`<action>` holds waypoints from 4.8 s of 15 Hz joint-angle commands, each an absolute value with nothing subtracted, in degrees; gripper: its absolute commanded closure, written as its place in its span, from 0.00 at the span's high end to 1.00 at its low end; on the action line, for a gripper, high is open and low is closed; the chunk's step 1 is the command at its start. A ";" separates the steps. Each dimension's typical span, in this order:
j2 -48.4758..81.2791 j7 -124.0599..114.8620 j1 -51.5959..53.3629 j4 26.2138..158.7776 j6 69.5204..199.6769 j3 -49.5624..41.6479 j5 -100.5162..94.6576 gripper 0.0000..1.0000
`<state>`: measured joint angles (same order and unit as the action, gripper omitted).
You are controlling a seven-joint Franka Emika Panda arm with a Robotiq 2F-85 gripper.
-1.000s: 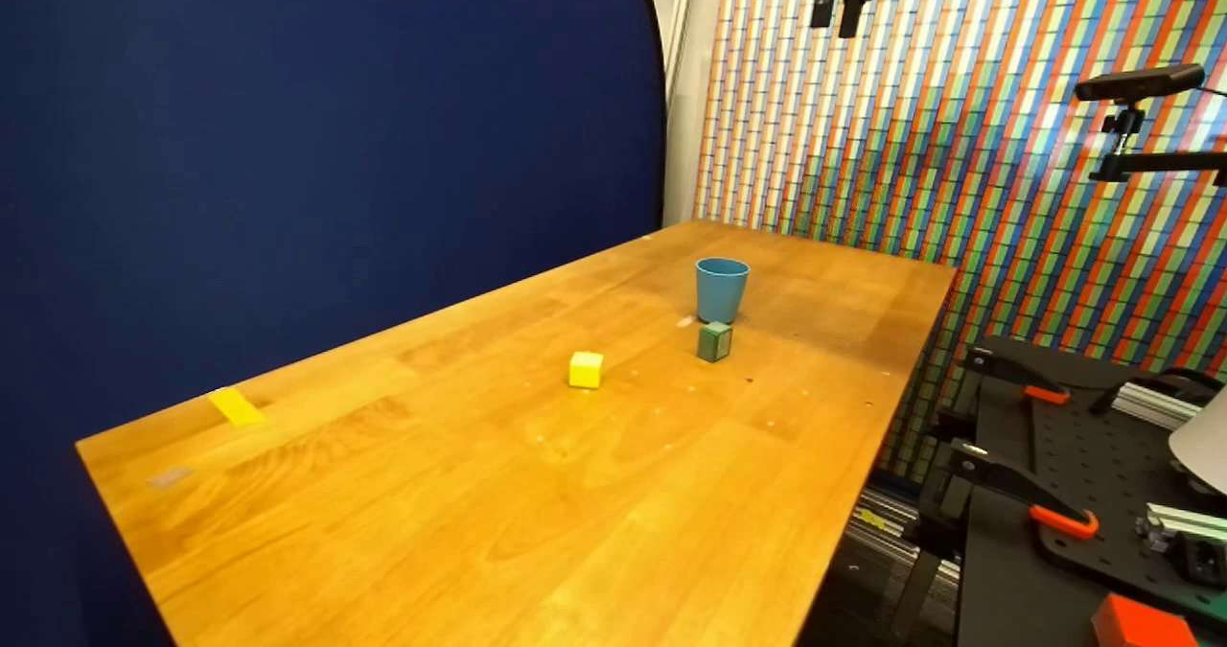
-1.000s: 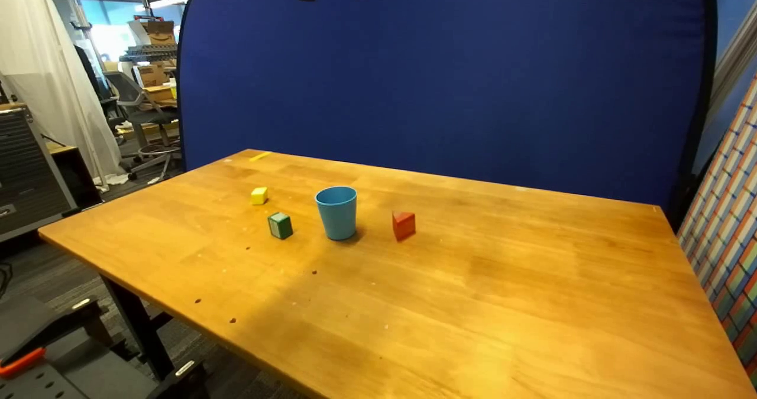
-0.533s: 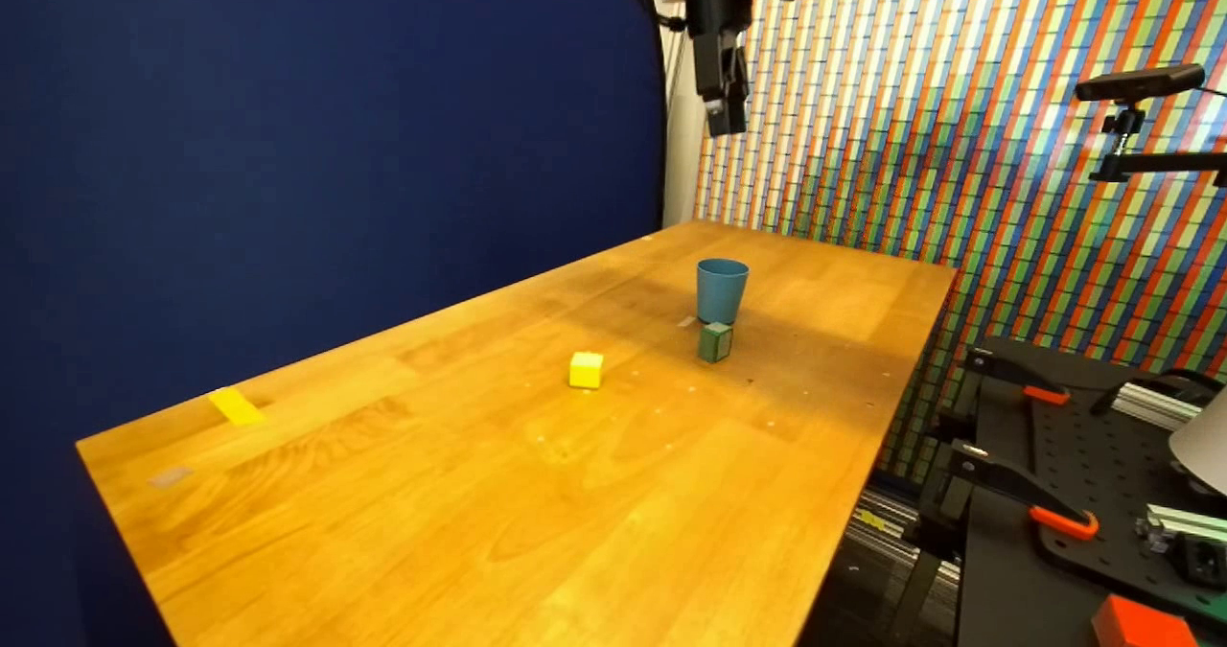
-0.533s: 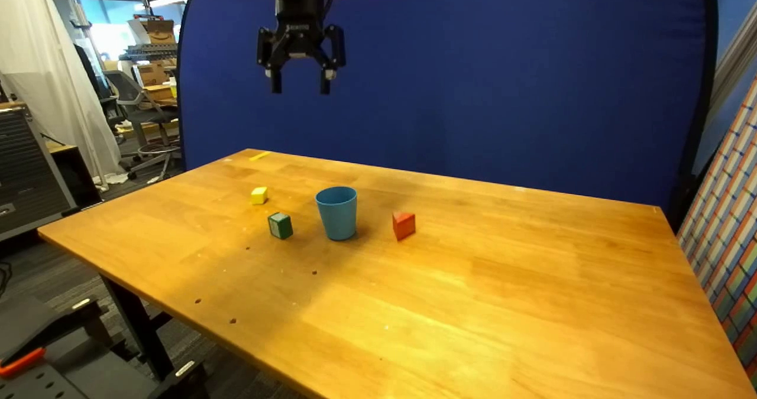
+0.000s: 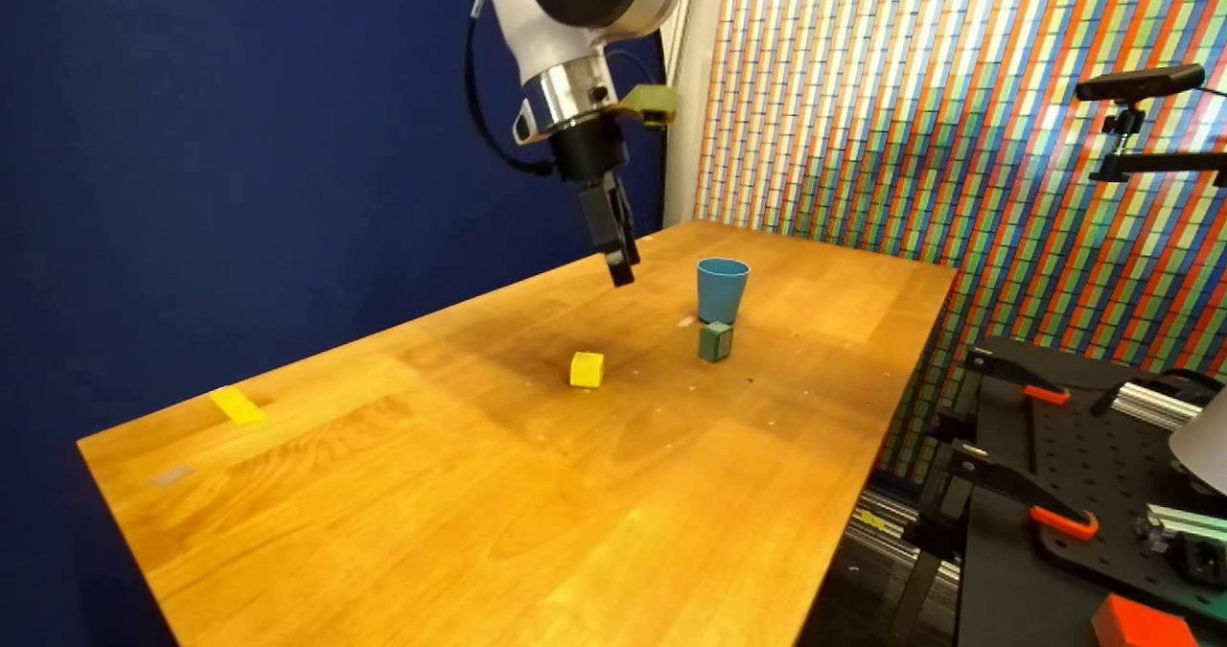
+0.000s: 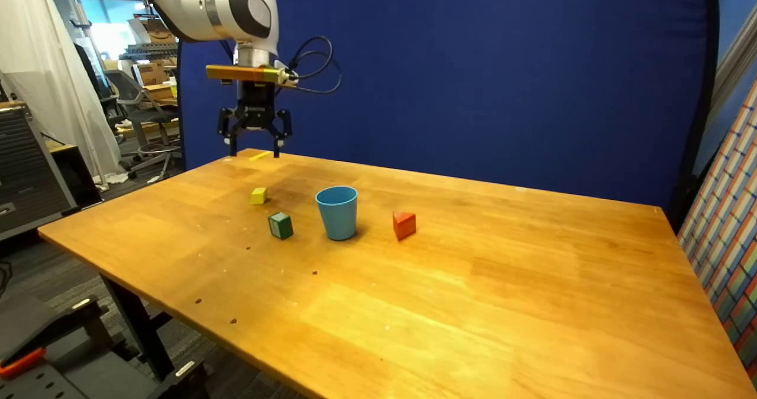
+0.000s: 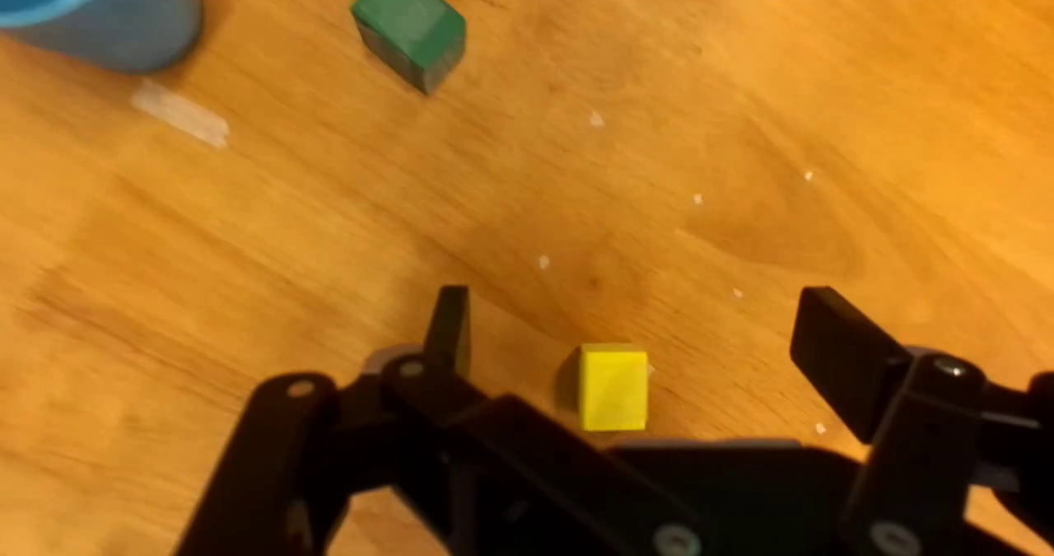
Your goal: Put the yellow box in the cup
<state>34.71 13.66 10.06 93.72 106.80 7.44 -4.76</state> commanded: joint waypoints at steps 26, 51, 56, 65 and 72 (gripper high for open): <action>60.70 -7.63 15.77 65.57 100.47 4.37 -5.71 1.00; 36.47 -18.19 5.99 92.16 115.85 -0.32 2.89 0.14; 25.85 -19.87 -0.03 103.21 122.04 -3.49 7.52 0.14; 15.61 -21.61 -3.02 122.03 127.65 -4.86 15.87 0.14; 12.41 -28.72 -2.62 128.41 136.48 -6.09 14.68 0.79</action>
<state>15.98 -26.56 -3.09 124.77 133.21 -5.22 14.41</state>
